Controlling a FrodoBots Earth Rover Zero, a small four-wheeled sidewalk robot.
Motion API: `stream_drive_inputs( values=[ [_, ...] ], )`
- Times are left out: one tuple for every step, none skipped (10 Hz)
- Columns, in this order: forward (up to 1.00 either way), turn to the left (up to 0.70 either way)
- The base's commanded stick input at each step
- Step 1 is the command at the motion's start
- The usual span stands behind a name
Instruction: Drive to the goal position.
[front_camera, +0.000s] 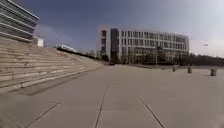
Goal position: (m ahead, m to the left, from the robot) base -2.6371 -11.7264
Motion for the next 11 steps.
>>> stream_drive_inputs(
  values=[
    [0.70,0.00],
    [0.70,0.00],
    [0.70,0.00],
    [0.70,0.00],
    [0.60,0.00],
    [0.18,0.00],
    [0.00,0.00],
    [0.00,-0.37],
    [0.00,-0.68],
    [0.00,-0.70],
    [0.00,-0.70]
  ],
)
